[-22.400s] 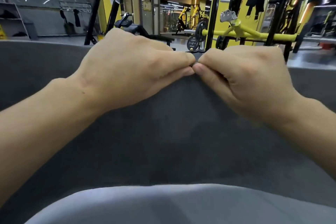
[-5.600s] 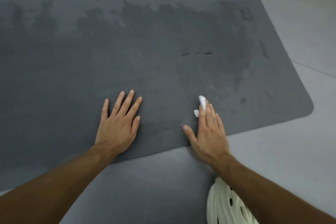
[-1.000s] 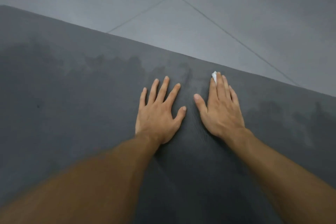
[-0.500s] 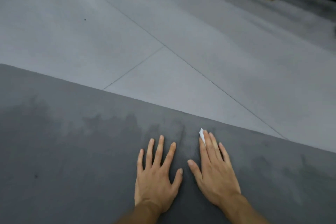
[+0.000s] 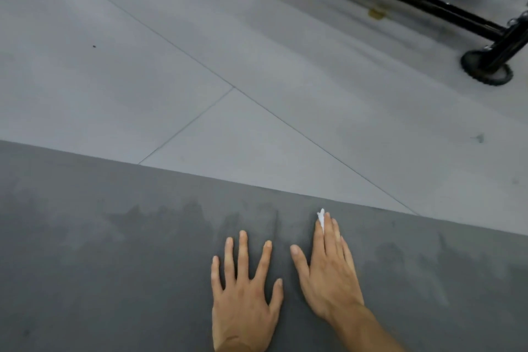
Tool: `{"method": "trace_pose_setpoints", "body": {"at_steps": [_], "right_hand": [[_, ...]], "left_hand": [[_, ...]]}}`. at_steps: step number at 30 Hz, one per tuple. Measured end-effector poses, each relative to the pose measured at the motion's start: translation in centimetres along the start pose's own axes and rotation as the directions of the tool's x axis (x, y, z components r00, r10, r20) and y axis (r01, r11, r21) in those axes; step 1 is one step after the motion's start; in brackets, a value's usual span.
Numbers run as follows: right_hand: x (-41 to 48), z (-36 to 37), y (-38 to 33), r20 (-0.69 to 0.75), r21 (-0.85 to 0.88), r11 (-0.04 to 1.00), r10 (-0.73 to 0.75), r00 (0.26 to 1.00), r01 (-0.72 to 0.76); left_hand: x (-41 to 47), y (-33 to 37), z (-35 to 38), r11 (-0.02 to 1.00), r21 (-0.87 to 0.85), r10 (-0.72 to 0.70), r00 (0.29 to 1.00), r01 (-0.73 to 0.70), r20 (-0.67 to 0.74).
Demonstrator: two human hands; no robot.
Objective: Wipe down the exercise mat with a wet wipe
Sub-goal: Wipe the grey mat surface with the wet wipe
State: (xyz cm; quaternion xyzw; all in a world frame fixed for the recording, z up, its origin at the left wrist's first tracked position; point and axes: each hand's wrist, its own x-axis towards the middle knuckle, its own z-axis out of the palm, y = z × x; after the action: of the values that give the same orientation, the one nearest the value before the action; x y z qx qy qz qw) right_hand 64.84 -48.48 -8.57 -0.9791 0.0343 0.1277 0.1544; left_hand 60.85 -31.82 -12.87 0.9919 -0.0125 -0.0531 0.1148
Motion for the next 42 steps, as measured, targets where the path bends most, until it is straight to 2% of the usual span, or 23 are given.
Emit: {"method": "trace_pose_setpoints", "body": {"at_steps": [3, 5, 8, 13, 16, 18, 22, 27, 29, 31, 33, 35, 39, 42], "right_hand": [[-0.7, 0.8, -1.7, 0.069, 0.061, 0.992, -0.119, 0.991, 0.115], [-2.0, 1.1, -0.9, 0.093, 0.025, 0.986, -0.166, 0.982, 0.165], [-3.4, 0.9, 1.5, 0.029, -0.067, 0.980, -0.185, 0.982, 0.187], [-4.2, -0.7, 6.2, -0.050, -0.058, 0.993, 0.101, 0.994, -0.103], [-3.6, -1.7, 7.4, -0.062, 0.012, 0.982, 0.190, 0.980, -0.189], [-3.1, -1.7, 6.6, -0.071, 0.047, 0.988, 0.150, 0.986, -0.147], [-3.8, 0.2, 3.3, -0.013, 0.090, 0.995, -0.036, 0.999, 0.037], [-4.7, 1.0, 4.7, -0.016, -0.018, 0.979, -0.201, 0.979, 0.201], [-3.6, 0.2, 6.1, -0.030, -0.058, 0.988, -0.145, 0.989, 0.143], [-1.8, -0.6, 7.4, -0.062, -0.065, 0.998, -0.022, 0.998, 0.018], [0.2, -1.4, 8.3, -0.096, -0.011, 0.994, 0.105, 0.990, -0.106], [1.9, -2.0, 8.4, -0.088, 0.080, 0.985, 0.159, 0.983, -0.152], [3.0, -1.6, 5.9, -0.037, 0.213, 0.977, 0.026, 0.999, -0.018], [1.7, -1.0, 4.8, -0.005, 0.160, 0.978, -0.136, 0.991, 0.135]], "left_hand": [[0.1, 0.2, -0.6, 1.000, 0.019, 0.018, 1.000, -0.019, 0.024], [0.0, 0.2, -1.1, 0.998, 0.041, 0.038, 0.999, -0.040, 0.031], [0.1, 0.3, -1.6, 0.995, 0.068, 0.068, 0.996, -0.071, 0.052], [1.6, 0.9, -2.1, 0.973, 0.117, 0.184, 0.977, -0.197, 0.110], [2.0, 1.7, -1.8, 0.982, 0.086, 0.157, 0.980, -0.168, 0.124], [1.7, 2.2, -1.5, 0.987, 0.100, 0.114, 0.989, -0.123, 0.099], [1.7, 2.3, -1.0, 0.989, 0.113, 0.083, 0.994, -0.091, 0.072], [2.3, 3.6, -0.6, 0.991, 0.124, 0.039, 0.996, -0.049, 0.083], [3.2, 4.8, -0.2, 0.994, 0.105, 0.019, 0.997, -0.026, 0.068], [4.3, 5.6, 0.2, 0.995, 0.096, 0.031, 0.998, -0.037, 0.058], [5.1, 6.0, 0.5, 0.995, 0.094, 0.037, 0.998, -0.042, 0.053], [5.3, 6.2, 0.8, 0.995, 0.093, 0.028, 0.999, -0.031, 0.028], [5.1, 6.3, 1.1, 0.994, 0.110, 0.022, 1.000, -0.023, 0.011], [5.0, 6.1, 1.1, 0.993, 0.115, 0.032, 0.999, -0.033, 0.010]]}}
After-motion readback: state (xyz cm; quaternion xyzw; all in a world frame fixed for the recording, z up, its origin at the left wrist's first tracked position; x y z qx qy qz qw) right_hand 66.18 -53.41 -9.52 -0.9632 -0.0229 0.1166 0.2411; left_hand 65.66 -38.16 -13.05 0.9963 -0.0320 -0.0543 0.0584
